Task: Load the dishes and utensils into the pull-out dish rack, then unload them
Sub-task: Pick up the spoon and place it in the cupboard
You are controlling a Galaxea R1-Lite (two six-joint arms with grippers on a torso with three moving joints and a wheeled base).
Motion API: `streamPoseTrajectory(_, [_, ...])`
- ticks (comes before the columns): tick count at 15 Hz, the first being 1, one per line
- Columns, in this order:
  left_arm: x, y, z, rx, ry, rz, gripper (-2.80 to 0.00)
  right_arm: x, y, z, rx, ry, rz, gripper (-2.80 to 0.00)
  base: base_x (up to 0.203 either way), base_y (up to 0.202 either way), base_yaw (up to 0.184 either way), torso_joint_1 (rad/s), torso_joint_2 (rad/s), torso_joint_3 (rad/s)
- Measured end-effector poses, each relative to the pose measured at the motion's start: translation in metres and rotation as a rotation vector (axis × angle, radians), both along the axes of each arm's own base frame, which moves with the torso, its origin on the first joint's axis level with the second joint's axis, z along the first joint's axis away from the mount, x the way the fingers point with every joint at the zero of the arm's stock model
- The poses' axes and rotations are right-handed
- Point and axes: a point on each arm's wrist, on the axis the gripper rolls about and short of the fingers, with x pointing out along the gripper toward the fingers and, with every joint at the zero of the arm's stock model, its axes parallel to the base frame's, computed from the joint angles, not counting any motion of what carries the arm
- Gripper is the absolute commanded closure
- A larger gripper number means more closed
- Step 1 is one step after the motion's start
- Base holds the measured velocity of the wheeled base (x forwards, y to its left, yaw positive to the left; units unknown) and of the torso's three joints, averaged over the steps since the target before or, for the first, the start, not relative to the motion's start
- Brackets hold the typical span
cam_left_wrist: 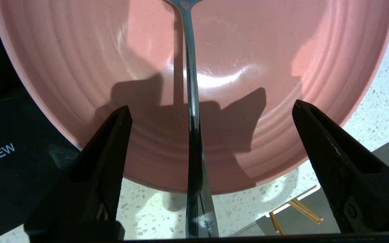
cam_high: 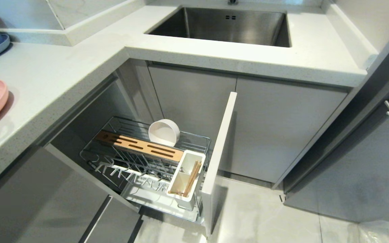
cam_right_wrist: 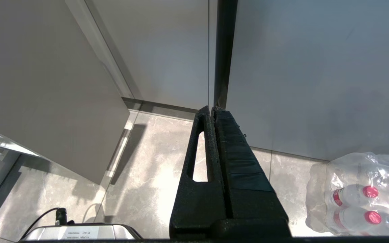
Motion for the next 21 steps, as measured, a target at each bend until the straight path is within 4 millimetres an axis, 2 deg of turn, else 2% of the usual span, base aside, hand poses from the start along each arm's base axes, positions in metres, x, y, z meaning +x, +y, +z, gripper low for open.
streamPoseTrajectory(11, [0.0048,0.0034,-0.0028,0.002,0.012,0.001,-2.80,0.0000,0.0000,0.0000,0.000,0.000,0.000,0.00,0.000,0.000,0.000,0.000,0.00,0.000])
streamPoseTrajectory(12, [0.0049,0.0035,-0.0030,0.001,0.013,0.001,0.00,0.0000,0.0000,0.0000,0.000,0.000,0.000,0.00,0.000,0.000,0.000,0.000,0.00,0.000])
streamPoseTrajectory(21, [0.0045,0.0030,-0.0024,0.009,0.017,0.008,0.00,0.0000,0.0000,0.0000,0.000,0.000,0.000,0.00,0.000,0.000,0.000,0.000,0.00,0.000])
